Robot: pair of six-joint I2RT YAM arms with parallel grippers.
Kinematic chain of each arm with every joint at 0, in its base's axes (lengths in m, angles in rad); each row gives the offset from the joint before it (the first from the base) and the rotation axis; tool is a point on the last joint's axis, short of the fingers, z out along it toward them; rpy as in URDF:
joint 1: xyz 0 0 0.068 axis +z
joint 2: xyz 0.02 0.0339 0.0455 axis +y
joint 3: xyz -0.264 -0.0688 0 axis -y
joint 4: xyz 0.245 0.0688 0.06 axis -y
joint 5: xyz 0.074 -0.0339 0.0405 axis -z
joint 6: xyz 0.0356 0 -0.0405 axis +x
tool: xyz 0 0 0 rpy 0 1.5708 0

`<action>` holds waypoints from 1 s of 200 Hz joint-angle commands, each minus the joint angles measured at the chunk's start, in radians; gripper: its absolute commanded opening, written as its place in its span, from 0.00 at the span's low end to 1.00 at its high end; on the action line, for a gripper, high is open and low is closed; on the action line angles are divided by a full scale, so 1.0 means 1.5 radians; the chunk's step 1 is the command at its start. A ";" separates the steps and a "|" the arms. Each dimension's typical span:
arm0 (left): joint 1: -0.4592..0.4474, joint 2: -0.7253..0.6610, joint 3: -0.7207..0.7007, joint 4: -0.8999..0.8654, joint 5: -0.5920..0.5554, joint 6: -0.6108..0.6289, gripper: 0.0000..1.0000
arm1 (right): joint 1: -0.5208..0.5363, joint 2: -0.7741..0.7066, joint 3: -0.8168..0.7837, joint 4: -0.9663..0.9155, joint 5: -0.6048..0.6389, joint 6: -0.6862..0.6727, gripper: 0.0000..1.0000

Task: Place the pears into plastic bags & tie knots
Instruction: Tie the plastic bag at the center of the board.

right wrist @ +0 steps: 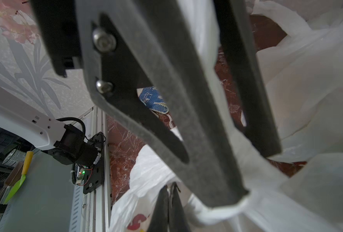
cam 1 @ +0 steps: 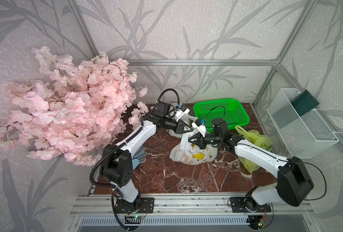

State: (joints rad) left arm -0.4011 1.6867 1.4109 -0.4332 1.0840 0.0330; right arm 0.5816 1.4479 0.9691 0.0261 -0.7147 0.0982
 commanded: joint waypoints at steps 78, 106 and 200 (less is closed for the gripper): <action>-0.017 -0.020 -0.017 0.047 -0.048 0.028 0.00 | -0.048 -0.082 0.032 -0.084 -0.048 -0.006 0.29; -0.017 -0.044 -0.039 0.080 -0.050 0.034 0.00 | -0.067 -0.106 0.103 -0.257 0.049 -0.146 0.52; -0.017 -0.063 -0.044 0.085 -0.045 0.030 0.00 | -0.019 0.078 0.317 -0.415 0.159 -0.292 0.78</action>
State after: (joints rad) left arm -0.4263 1.6375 1.3567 -0.3206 1.0138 0.0525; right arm 0.5556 1.5330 1.3853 -0.5499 -0.4698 -0.3016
